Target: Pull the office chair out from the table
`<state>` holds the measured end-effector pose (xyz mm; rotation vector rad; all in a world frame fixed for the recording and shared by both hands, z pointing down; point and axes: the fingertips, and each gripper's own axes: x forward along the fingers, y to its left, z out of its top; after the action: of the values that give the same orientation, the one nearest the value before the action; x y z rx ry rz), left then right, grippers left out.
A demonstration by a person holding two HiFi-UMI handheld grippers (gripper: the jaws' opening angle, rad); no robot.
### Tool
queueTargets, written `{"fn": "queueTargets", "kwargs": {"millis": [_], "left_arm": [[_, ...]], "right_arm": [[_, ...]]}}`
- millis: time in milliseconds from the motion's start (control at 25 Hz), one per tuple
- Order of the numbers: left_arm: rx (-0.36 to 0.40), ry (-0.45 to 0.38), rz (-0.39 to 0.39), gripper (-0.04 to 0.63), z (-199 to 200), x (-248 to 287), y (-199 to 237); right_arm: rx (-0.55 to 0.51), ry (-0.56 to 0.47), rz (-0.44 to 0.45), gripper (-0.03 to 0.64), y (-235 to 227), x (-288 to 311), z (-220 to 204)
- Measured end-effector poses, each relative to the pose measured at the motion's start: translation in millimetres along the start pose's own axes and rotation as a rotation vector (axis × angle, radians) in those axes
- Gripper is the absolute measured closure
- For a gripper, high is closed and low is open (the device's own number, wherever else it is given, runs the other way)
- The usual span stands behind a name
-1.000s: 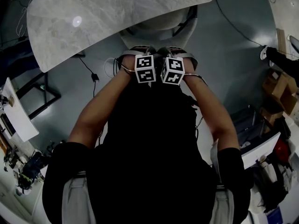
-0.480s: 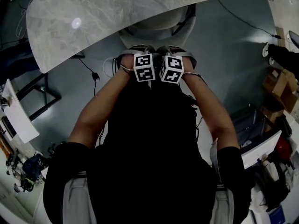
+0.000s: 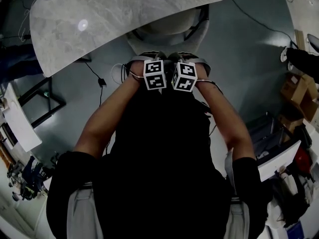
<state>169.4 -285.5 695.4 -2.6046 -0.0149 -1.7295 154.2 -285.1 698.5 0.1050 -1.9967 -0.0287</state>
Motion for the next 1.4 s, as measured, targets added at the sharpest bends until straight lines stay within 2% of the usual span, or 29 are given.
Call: {"fn": "queueTargets", "kwargs": {"millis": [280,880,1400], "left_arm": [[-0.022,-0.005,-0.006,0.506,-1,1,-14],[-0.046,-0.023,-0.018,0.506,2,3,-85],[-0.006,-0.049,-0.045,0.506,-9,-2,-164]], "right_arm": [[-0.005,-0.001,0.005,0.530,14,0,0],[-0.005,-0.009,0.019,0.529,85,-5,-5],[0.045,0.017,0.006,0.530,164,-4,4]]}}
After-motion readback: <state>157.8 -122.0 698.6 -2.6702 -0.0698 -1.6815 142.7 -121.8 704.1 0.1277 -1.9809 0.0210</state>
